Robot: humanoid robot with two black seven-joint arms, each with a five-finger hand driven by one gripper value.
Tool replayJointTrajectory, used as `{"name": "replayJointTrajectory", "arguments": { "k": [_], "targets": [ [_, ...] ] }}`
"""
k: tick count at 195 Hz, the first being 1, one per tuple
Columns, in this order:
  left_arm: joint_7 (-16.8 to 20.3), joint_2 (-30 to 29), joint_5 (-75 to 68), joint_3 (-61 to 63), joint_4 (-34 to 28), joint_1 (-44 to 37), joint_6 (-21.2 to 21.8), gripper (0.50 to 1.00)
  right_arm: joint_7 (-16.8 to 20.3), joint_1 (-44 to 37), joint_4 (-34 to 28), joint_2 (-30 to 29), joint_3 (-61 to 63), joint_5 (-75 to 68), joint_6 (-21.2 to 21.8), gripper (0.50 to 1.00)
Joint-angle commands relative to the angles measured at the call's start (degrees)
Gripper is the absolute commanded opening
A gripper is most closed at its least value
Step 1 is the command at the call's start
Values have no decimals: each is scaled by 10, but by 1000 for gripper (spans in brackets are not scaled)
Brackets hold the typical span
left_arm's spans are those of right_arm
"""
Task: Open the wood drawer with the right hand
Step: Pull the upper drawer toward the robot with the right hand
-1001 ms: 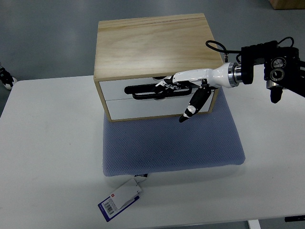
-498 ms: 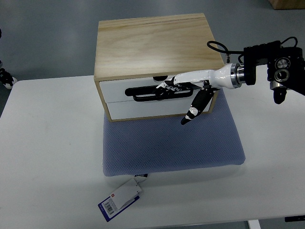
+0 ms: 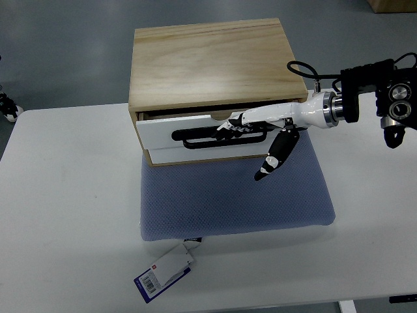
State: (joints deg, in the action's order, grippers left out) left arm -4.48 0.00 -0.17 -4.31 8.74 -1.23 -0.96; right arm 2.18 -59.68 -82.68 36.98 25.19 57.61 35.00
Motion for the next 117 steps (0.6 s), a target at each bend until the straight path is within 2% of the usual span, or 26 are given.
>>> {"name": "replayJointTrajectory", "arguments": {
  "k": [1,29,117],
  "targets": [
    [0,0,0,0,0,0,0,1000,31,0,-2,6,-7,-26,0,938],
    [0,0,0,0,0,0,0,1000,62,-3,-11,21,-15,-58,0,938],
    [0,0,0,0,0,0,0,1000,78,-4,-47,46,-16,-82,0,938]
  ]
}}
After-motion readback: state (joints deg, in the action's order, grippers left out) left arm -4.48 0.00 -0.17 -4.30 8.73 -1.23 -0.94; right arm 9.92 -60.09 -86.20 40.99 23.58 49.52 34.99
